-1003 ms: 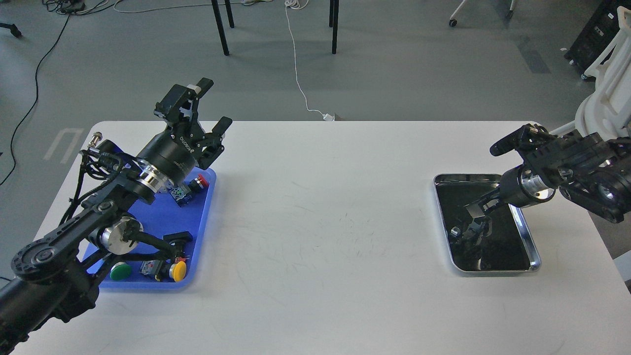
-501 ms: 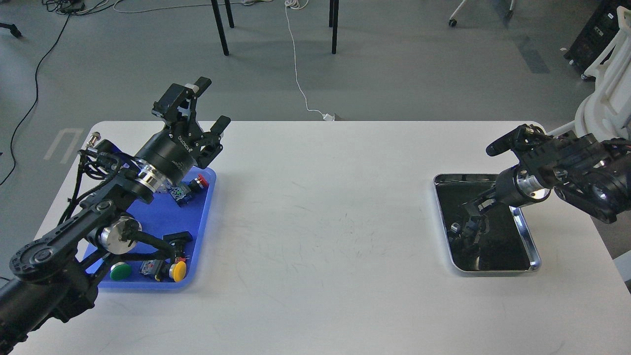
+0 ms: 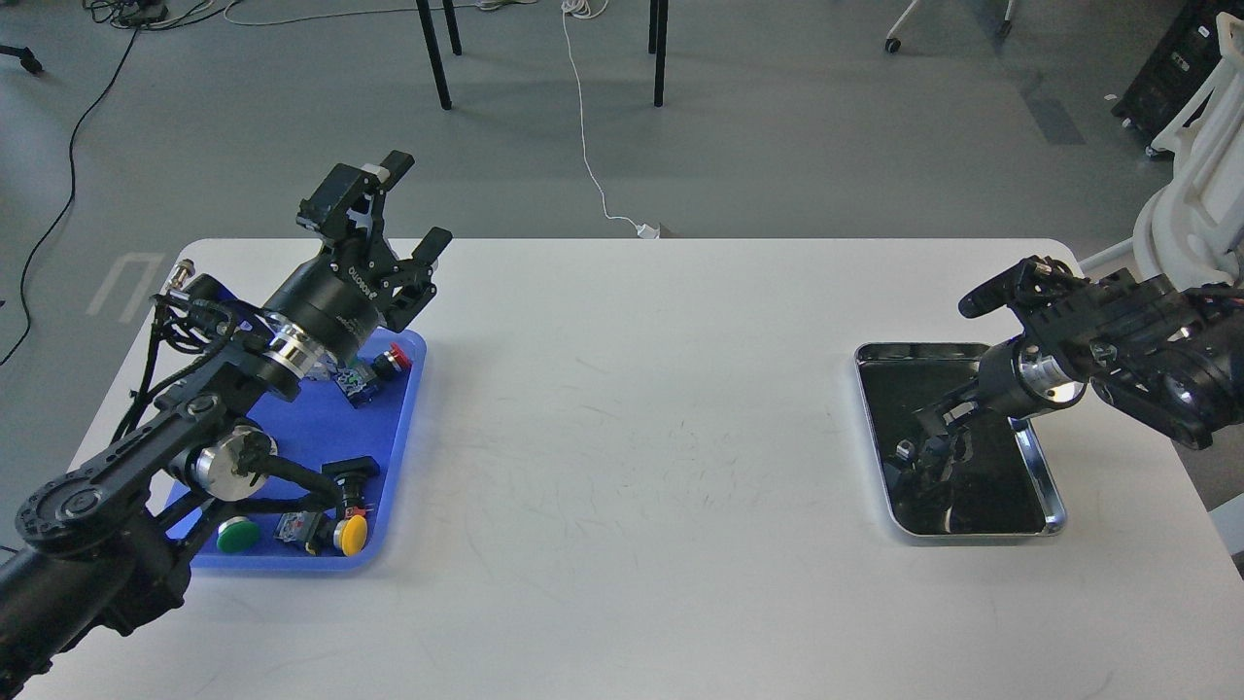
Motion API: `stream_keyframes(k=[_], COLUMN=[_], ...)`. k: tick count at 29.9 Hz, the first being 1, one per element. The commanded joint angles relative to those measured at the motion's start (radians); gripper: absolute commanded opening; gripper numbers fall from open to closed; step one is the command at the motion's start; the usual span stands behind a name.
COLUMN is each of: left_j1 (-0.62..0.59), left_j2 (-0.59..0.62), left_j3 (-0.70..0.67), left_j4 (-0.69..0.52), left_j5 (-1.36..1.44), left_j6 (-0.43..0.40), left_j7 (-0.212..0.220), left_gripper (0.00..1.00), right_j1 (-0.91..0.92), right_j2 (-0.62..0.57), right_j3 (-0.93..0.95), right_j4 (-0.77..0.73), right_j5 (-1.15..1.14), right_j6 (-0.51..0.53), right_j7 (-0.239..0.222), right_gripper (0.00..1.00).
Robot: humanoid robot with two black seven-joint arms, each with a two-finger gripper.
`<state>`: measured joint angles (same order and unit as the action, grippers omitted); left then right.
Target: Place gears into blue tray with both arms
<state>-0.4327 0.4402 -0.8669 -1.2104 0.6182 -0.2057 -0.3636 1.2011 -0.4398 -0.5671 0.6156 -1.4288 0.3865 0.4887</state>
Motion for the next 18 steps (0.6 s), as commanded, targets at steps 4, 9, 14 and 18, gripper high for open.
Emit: stream_keyframes(k=[4, 9, 14, 18], left_j1=[0.003, 0.002, 0.002, 0.002], left_j2=[0.0, 0.0, 0.0, 0.0], left_j3=[-0.001, -0.003, -0.003, -0.003], left_j4=[0.0, 0.0, 0.0, 0.0], left_j5=[0.0, 0.0, 0.0, 0.0], left_j6=[-0.001, 0.0, 0.0, -0.001], left_j7=[0.0, 0.0, 0.0, 0.0], left_gripper=[0.98, 0.98, 0.98, 0.98], right_j1=[-0.002, -0.005, -0.006, -0.002], right_j2=[0.003, 0.001, 0.0, -0.007], right_j3=[0.003, 0.003, 0.001, 0.001], right_j4=[-0.01, -0.01, -0.007, 0.001], right_j5=[0.001, 0.001, 0.001, 0.001], right_j6=[0.0, 0.0, 0.002, 0.005], right_j7=[0.0, 0.0, 0.0, 0.0], right_gripper=[0.39, 0.28, 0.21, 0.16])
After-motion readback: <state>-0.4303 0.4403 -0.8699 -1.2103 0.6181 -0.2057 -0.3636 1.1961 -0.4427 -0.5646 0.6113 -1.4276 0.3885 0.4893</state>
